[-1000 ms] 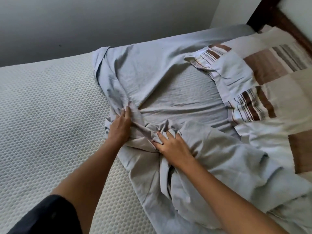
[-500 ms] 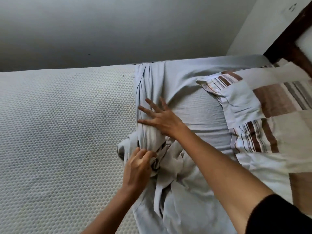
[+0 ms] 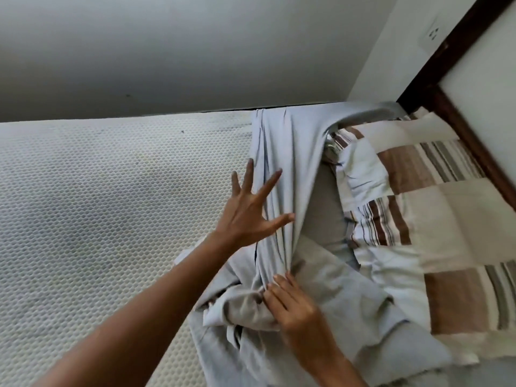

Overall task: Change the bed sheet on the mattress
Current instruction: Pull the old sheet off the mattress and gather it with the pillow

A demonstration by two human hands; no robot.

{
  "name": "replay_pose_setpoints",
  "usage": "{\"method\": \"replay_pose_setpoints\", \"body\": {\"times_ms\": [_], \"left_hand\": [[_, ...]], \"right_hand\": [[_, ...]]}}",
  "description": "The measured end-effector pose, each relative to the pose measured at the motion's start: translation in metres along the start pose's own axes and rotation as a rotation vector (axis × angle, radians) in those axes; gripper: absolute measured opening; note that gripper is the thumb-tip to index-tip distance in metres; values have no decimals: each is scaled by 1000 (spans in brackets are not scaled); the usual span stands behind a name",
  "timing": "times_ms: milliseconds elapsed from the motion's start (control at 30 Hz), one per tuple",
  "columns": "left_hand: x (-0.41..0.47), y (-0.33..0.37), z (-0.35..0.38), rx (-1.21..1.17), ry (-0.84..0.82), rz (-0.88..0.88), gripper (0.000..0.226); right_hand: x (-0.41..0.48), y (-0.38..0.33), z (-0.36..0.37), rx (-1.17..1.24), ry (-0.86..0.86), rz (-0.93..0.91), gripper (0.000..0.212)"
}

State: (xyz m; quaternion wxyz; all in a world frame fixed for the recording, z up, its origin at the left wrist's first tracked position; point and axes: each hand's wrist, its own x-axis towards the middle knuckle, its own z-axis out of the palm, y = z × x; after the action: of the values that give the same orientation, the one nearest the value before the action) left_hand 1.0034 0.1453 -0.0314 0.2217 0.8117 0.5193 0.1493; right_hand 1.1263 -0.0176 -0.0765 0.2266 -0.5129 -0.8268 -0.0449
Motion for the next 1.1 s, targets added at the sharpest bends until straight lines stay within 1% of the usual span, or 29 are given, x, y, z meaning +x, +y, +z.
{"method": "replay_pose_setpoints", "body": {"times_ms": [33, 100, 133, 167, 233, 267, 300, 367, 400, 433, 467, 500, 534, 600, 634, 700, 734, 767, 834, 867, 934, 1000, 1034, 1100], "left_hand": [[5, 9, 19, 45, -127, 0, 91], [5, 22, 54, 76, -337, -73, 84], [1, 25, 65, 96, -393, -123, 78], [-1, 25, 72, 138, -397, -136, 74], [-7, 23, 70, 274, -315, -100, 66], [-11, 20, 64, 340, -266, -80, 62], [-15, 18, 59, 376, -206, -62, 60], [-23, 18, 50, 407, -3, 17, 59], [-28, 22, 47, 414, 43, 30, 59], [-34, 30, 45, 390, 62, 33, 58], [-40, 38, 46, 347, 71, 43, 55], [-49, 49, 46, 324, 97, 64, 50], [-57, 59, 47, 330, 122, 93, 46], [-78, 79, 48, 313, 91, 125, 47], [-91, 83, 50, 288, 77, 126, 49], [-110, 87, 48, 245, 89, 101, 50], [-117, 85, 48, 228, 86, 87, 50], [-122, 82, 46, 218, 74, 97, 49], [-129, 77, 43, 197, 59, 148, 47], [-129, 78, 39, 172, 68, 141, 45], [-124, 83, 30, 98, 146, 55, 37], [-113, 89, 22, 4, 250, -87, 33], [-106, 92, 19, -54, 286, -140, 37], [-89, 96, 20, -121, 306, -170, 43]], "right_hand": [[-4, 1, -2, -1, 5, 5, 34], [-5, 3, -2, -6, 18, -17, 31], [-6, 4, -1, -23, 9, -29, 29], [-8, 6, -1, -61, -3, -31, 28], [-16, 13, -6, -168, -33, -15, 28], [-19, 19, -10, -221, -51, 16, 32], [-21, 27, -15, -262, -69, 72, 40], [-10, 53, -18, -333, -65, 198, 59], [0, 68, -15, -361, -62, 235, 68], [15, 83, -11, -373, -83, 237, 79], [32, 97, -2, -389, -111, 188, 91], [50, 106, 5, -427, -141, 113, 97], [69, 113, 13, -475, -158, 51, 95], [104, 121, 18, -502, -177, 12, 79], [118, 121, 15, -494, -253, -4, 72], [132, 124, 13, -451, -501, -153, 63], [127, 124, 14, -397, -570, -207, 61], [118, 120, 15, -360, -538, -210, 58], [91, 110, 15, -305, -422, -42, 46], [77, 109, 20, -271, -296, 22, 41], [56, 98, 20, -152, -159, 126, 33], [42, 79, 22, -62, -126, 170, 28], [34, 70, 22, -30, -176, 205, 28], [15, 60, 22, 7, -251, 274, 34]]}}
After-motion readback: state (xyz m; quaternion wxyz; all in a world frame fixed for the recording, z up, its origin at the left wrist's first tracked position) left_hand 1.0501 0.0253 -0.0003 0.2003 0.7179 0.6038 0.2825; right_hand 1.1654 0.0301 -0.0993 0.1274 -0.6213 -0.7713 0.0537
